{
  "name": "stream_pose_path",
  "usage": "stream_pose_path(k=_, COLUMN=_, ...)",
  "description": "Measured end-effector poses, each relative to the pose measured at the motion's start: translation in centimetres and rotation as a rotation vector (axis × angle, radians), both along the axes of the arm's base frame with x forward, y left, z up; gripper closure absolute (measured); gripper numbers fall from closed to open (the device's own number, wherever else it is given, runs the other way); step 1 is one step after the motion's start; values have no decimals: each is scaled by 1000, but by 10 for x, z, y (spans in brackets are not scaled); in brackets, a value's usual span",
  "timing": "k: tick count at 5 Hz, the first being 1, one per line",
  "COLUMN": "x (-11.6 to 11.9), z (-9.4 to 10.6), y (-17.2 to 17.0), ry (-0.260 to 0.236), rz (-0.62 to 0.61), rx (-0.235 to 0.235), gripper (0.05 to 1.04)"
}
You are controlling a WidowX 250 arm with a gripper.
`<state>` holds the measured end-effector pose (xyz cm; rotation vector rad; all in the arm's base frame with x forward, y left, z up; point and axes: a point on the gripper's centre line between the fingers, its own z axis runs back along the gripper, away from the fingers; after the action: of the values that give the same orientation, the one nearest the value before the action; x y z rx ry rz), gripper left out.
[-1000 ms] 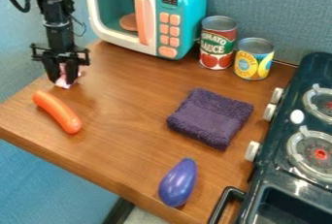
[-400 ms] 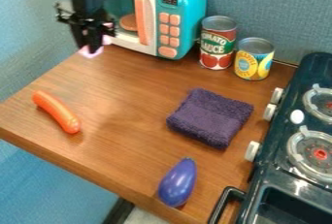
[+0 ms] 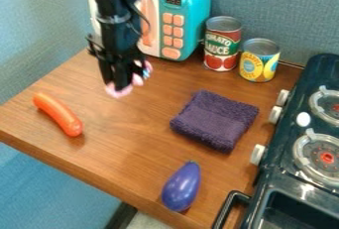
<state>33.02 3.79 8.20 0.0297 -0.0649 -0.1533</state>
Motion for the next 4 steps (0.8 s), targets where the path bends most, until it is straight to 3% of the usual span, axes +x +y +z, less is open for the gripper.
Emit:
stream_pose_path(k=1, x=-23, z=-15, y=-12, ry=89, rz=-40, rx=-34, gripper=822)
stream_pose_path(k=2, x=-38, z=-26, y=-18, ry=142, rz=-62, rx=-34, gripper=822)
stream_pose_path(k=4, x=-45, z=-38, y=-34, ry=177, rz=-135, rx=-13, gripper=822)
